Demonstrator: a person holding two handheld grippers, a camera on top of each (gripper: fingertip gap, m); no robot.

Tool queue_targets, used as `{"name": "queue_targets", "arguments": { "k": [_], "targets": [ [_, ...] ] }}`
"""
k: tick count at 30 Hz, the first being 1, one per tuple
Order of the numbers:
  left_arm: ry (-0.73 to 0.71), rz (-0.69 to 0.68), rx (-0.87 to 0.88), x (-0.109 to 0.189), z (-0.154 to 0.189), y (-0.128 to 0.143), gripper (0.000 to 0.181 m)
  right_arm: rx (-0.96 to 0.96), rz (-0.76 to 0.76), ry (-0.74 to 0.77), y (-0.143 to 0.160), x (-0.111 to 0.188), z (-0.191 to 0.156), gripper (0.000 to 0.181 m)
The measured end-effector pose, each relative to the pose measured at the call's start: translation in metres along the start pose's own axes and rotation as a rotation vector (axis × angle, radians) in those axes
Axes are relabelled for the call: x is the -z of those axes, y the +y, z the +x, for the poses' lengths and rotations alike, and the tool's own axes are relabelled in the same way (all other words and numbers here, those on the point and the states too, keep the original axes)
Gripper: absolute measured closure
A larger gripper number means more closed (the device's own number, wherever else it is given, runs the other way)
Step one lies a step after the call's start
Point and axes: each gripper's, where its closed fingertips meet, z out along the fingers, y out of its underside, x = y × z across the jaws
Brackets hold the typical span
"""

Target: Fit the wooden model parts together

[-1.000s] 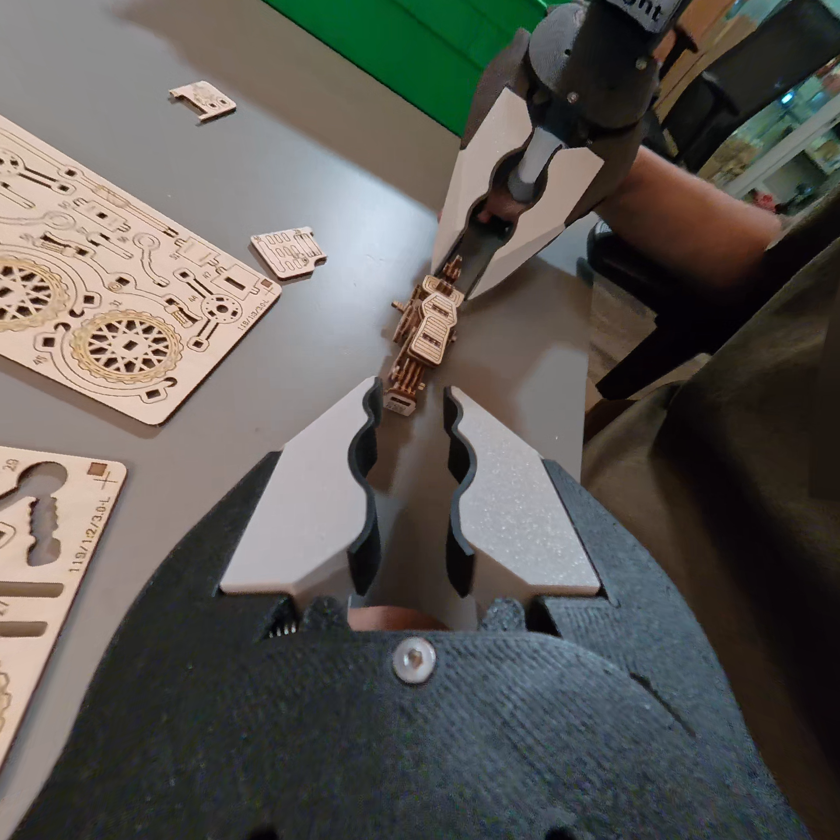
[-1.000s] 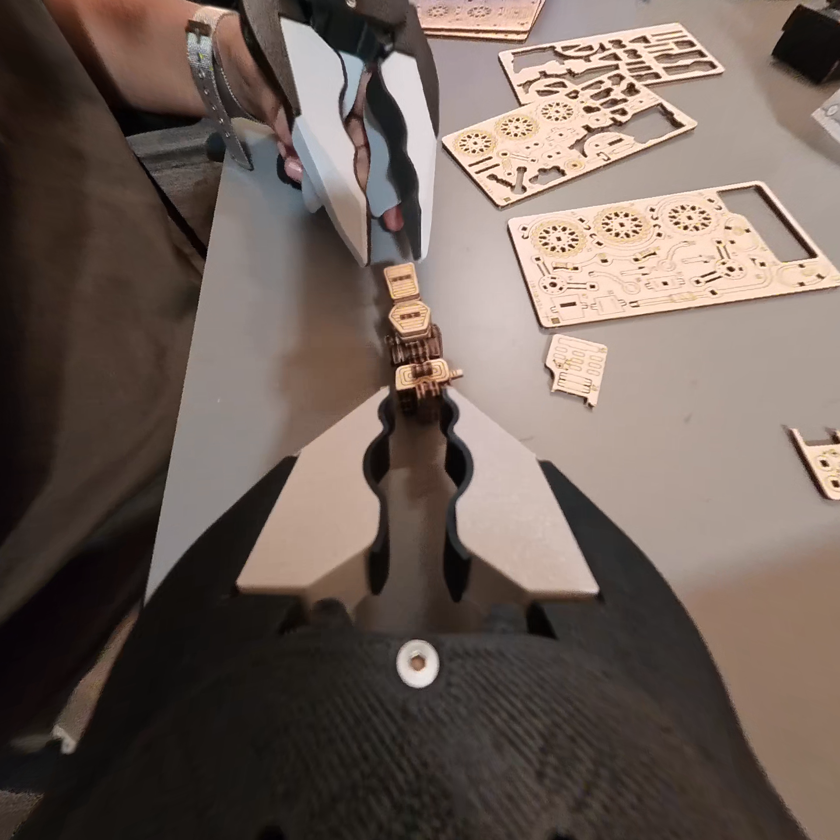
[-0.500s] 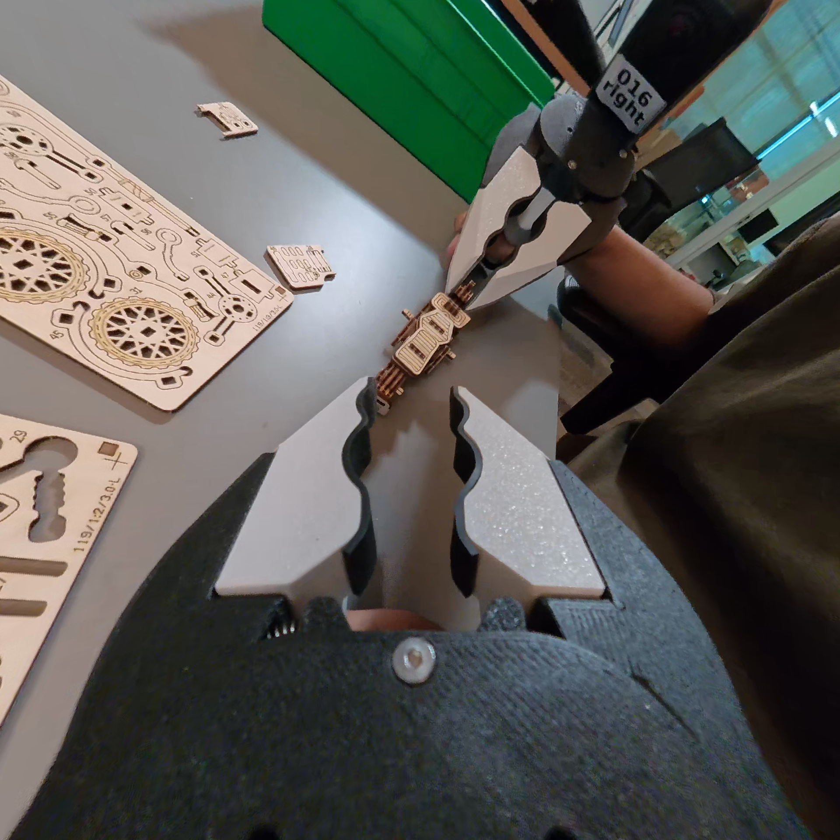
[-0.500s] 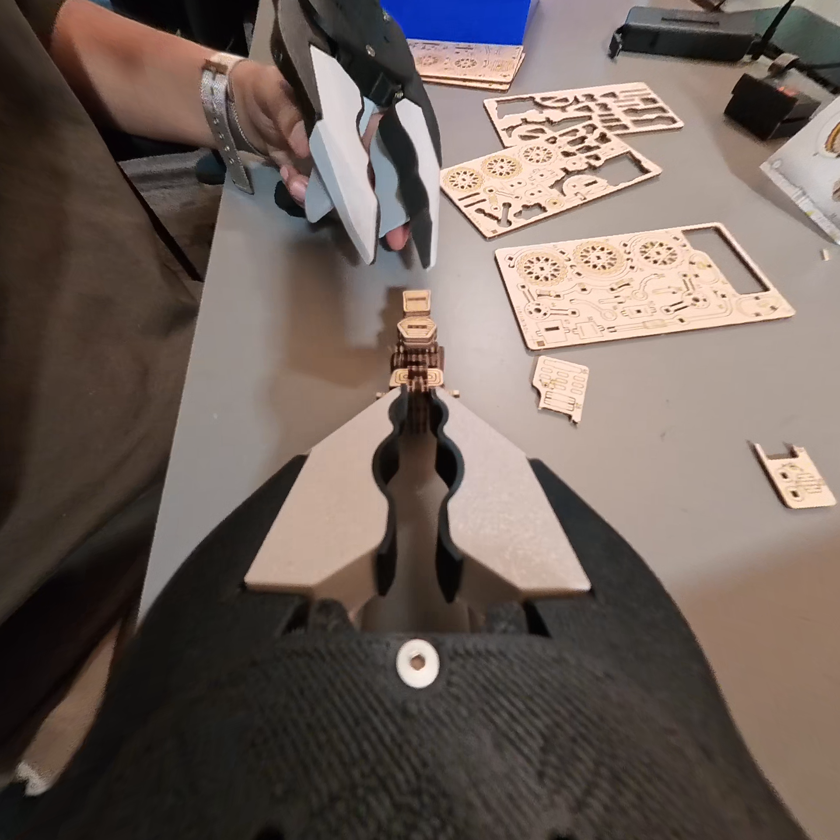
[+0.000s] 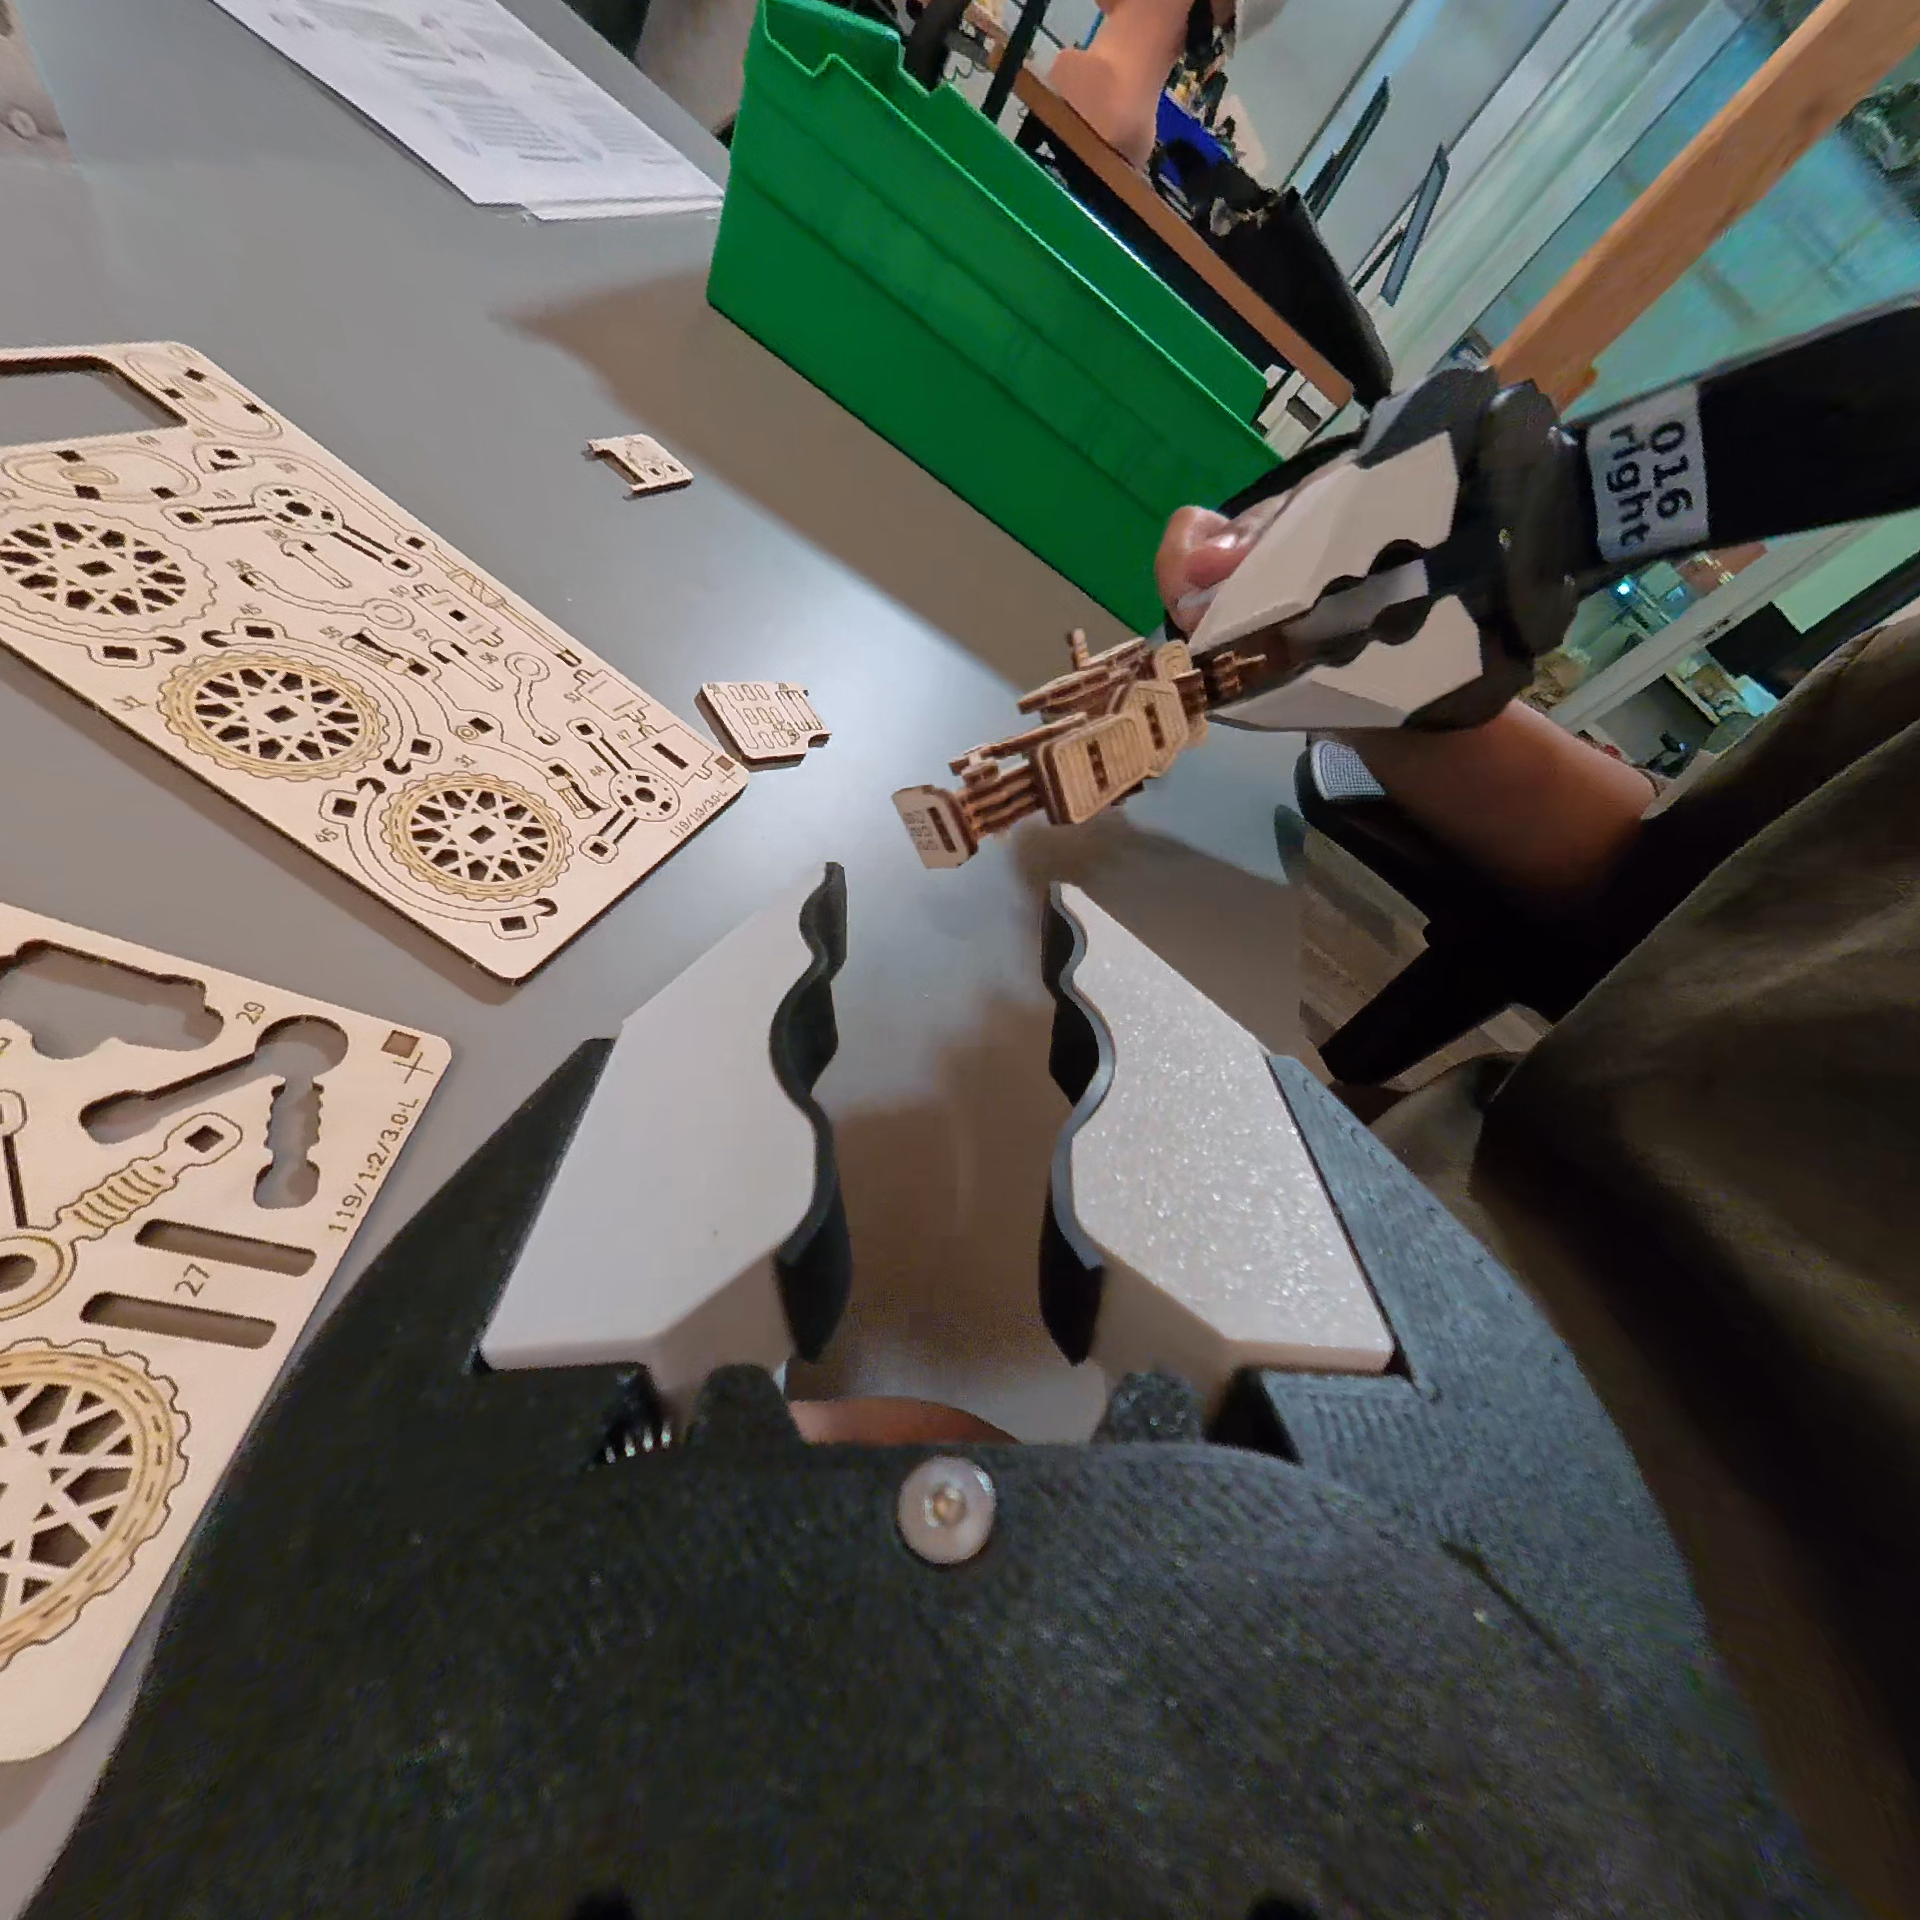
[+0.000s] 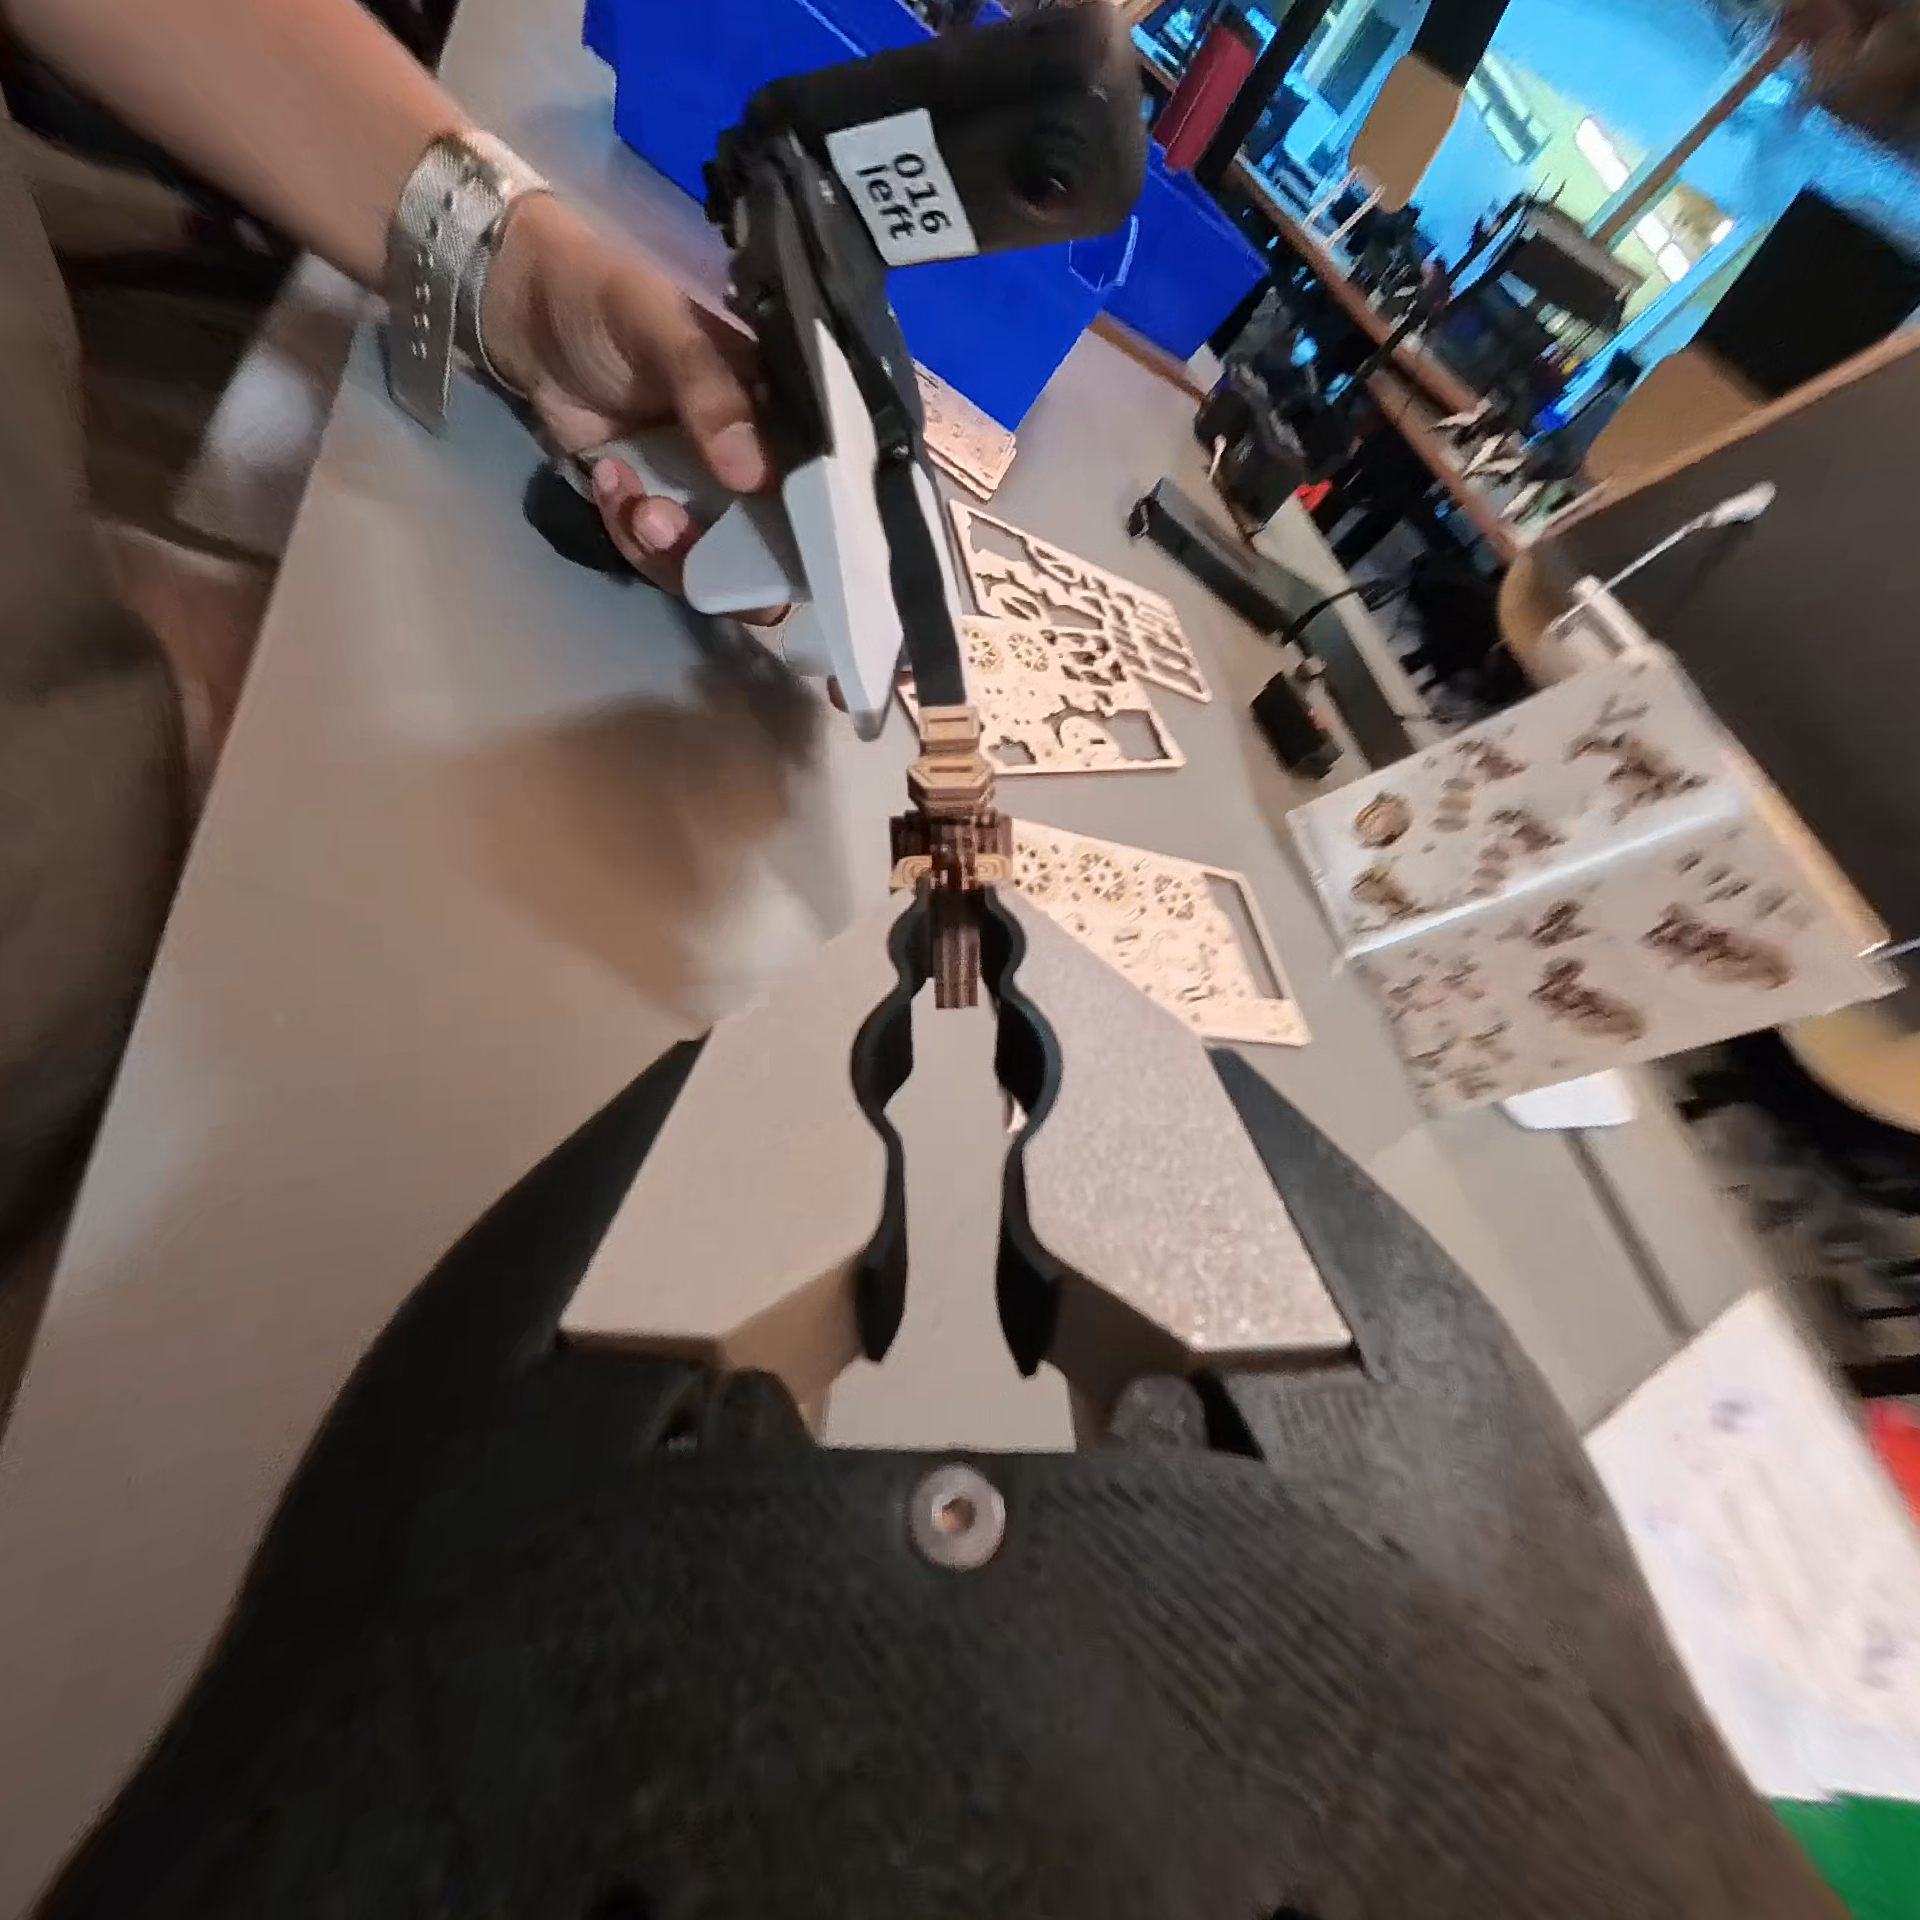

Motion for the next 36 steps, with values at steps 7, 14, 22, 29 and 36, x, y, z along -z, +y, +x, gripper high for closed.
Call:
{"name": "queue_targets", "arguments": {
  "k": [7, 14, 22, 29, 36],
  "targets": [
    [0.006, 0.001, 0.002, 0.0, 0.0, 0.0, 0.145, 0.043, -0.023, 0.041, 0.003, 0.004, 0.003, 0.175],
    [0.007, 0.003, -0.009, 0.0, 0.001, -0.001, 0.145, 0.091, -0.013, 0.077, -0.001, 0.008, 0.007, 0.175],
    [0.009, 0.004, -0.002, 0.0, 0.001, -0.001, 0.145, 0.077, -0.009, 0.083, 0.0, 0.009, 0.009, 0.175],
    [0.013, 0.008, 0.008, 0.001, 0.0, -0.001, 0.145, -0.072, -0.013, 0.046, 0.014, 0.006, 0.012, 0.175],
    [0.009, 0.026, 0.004, 0.002, -0.001, -0.004, 0.144, -0.309, 0.05, 0.019, 0.021, 0.013, 0.025, 0.175]
  ]
}}
